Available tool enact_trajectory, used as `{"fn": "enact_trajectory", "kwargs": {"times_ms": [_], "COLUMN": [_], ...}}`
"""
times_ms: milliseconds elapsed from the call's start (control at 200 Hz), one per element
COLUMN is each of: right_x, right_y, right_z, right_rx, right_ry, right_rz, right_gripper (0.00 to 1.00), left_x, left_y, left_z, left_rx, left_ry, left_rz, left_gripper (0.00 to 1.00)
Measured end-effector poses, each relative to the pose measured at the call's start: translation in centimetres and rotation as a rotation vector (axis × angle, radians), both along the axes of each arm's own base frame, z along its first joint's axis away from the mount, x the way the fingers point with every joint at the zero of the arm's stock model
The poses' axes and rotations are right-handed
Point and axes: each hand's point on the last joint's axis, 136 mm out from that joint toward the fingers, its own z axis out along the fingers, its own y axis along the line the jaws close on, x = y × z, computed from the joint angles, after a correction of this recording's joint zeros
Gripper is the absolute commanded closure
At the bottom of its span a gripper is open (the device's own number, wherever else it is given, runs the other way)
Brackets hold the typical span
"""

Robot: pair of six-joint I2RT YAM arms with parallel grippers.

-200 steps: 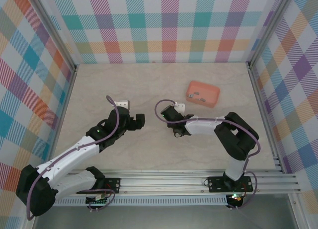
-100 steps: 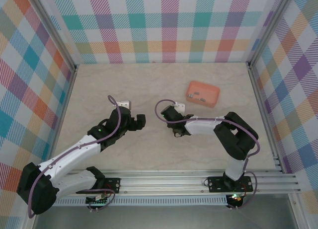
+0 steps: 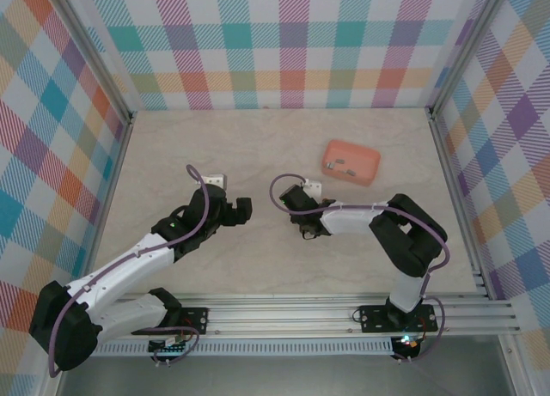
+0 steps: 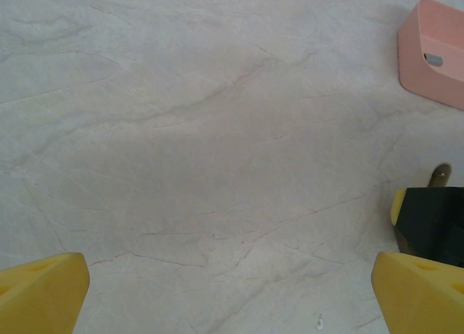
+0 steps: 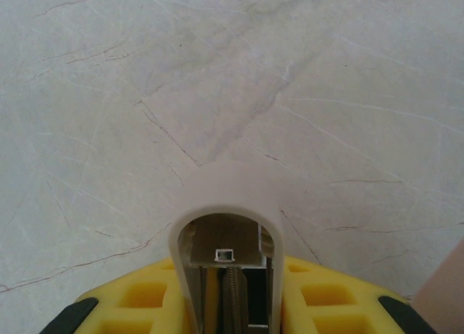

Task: Load the staples into the stapler

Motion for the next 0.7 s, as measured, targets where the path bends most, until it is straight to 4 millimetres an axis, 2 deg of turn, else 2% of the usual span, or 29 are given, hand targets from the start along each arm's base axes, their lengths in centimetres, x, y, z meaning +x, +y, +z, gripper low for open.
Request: {"fn": "enact_trajectory", "kwargs": {"times_ms": [210, 440, 550, 700], "right_x": [-0.5, -0.9, -1.1, -1.2], "right_y": [0.3, 0.2, 0.2, 0.1], "right_z": [0.0, 0.3, 2.2, 6.7], "right_rx": [0.006, 0.008, 0.03, 0.081], "right_ry": [0.003, 0.008, -0.012, -0.08], "right_rz": [0.005, 0.004, 0.01, 0.036], "right_gripper": [0.7, 0.53, 0.48, 0.43], "left_x": [0.0, 0.0, -0.1, 0.2], "left_y": [0.0, -0.1, -0.1, -0.3], "left_z": [0.0, 0.0, 0.0, 0.1], "left_rx": [0.0, -0.004, -0.004, -0.005], "left_ry": [0.0, 0.003, 0.003, 0.006], "left_rz": [-0.001, -0.005, -0.006, -0.005], "left_gripper": [0.0, 0.0, 0.0, 0.0]}}
